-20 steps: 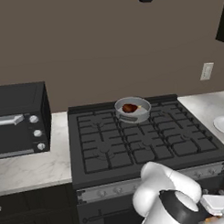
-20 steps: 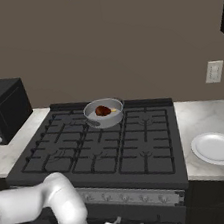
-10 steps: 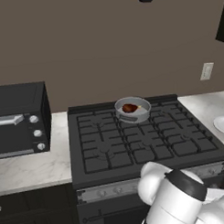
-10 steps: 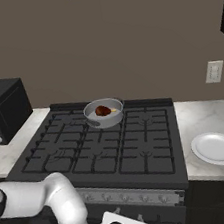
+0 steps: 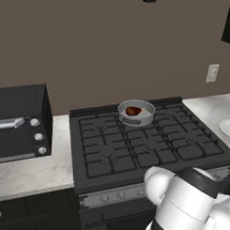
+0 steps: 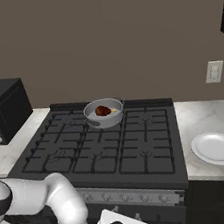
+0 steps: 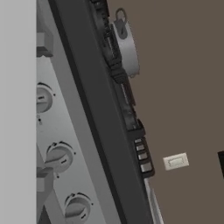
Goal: Retrieve the frozen meat and place it in the pot on a burner. Then turn the burner on.
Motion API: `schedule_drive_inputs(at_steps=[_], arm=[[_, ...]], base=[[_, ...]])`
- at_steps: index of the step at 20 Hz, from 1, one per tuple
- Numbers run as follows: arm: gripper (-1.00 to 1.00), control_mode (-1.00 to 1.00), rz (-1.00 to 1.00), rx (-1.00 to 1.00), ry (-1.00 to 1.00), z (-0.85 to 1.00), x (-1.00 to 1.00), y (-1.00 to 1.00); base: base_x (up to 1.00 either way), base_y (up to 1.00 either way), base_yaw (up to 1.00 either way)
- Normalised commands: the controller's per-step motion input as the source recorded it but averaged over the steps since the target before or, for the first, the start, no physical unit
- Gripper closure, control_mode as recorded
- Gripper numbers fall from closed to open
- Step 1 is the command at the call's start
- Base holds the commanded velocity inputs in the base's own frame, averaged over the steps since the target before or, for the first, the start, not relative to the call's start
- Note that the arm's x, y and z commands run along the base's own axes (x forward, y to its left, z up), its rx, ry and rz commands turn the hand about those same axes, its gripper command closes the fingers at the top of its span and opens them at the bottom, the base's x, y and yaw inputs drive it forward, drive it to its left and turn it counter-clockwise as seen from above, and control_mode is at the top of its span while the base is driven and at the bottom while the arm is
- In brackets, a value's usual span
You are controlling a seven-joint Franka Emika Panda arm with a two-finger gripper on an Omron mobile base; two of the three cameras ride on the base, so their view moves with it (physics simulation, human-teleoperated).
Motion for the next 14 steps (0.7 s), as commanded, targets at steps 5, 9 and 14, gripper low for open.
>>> schedule_drive_inputs(at_steps=[5,9,14], arm=[[-1.00,-1.00,0.00,0.00,-0.03,-0.14,0.00,0.13],[-1.00,-1.00,0.03,0.00,0.00,-0.04,0.02,0.04],[-1.00,-1.00,0.02,-0.03,0.00,0.00,0.06,0.00]], base=[[0.00,0.00,0.00],[0.00,0.00,0.00],[0.00,0.00,0.00]])
